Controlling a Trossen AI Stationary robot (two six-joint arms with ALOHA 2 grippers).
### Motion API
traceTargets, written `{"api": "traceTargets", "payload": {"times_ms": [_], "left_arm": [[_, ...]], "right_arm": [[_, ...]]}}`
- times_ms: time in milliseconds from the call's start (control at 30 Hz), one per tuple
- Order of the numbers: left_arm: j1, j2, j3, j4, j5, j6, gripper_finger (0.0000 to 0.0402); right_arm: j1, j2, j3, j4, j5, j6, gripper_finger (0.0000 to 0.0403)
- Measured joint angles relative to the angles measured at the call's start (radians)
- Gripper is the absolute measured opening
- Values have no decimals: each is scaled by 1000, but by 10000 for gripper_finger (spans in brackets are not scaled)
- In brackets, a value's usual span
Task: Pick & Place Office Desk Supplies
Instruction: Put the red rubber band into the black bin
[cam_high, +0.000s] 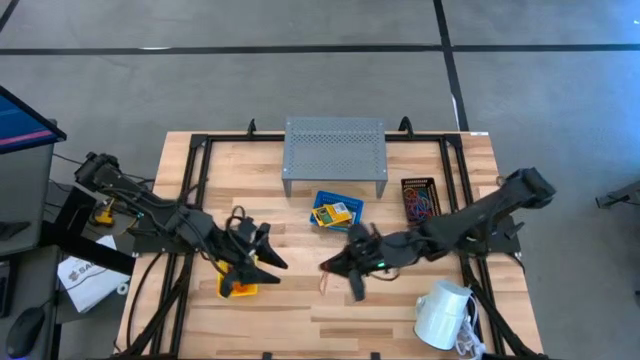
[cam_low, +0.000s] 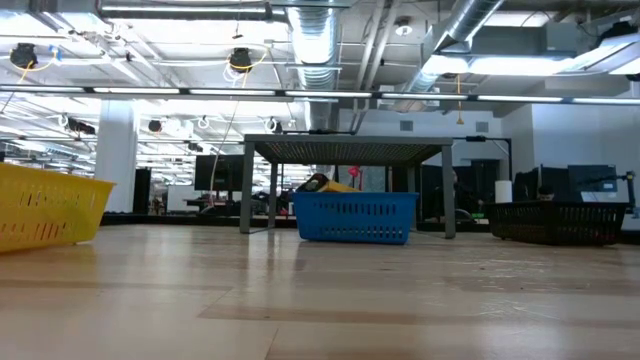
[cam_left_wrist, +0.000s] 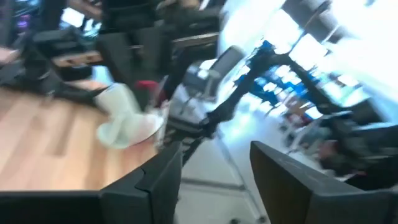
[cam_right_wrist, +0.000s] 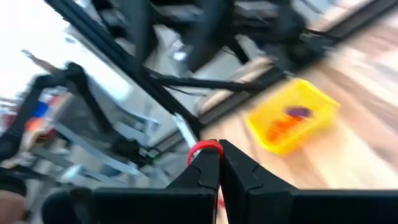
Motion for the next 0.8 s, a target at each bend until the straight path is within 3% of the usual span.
{"api": "traceTargets", "payload": {"times_ms": [167,467,633,800], "left_arm": [[-34,-69,0,22,51,-24,182],[-93,-144,0,24,35,-24,146],[-73,-139,0,18,34,11,133],[-41,-137,0,18,33,76,127]], "right_arm": [[45,-160,0,-354,94,75,0],[80,-400,0,-963,185,323,0],[34,-502,-16,-1149,203,392,0],[-50,-606,-73,-1224,197,400,0]]}}
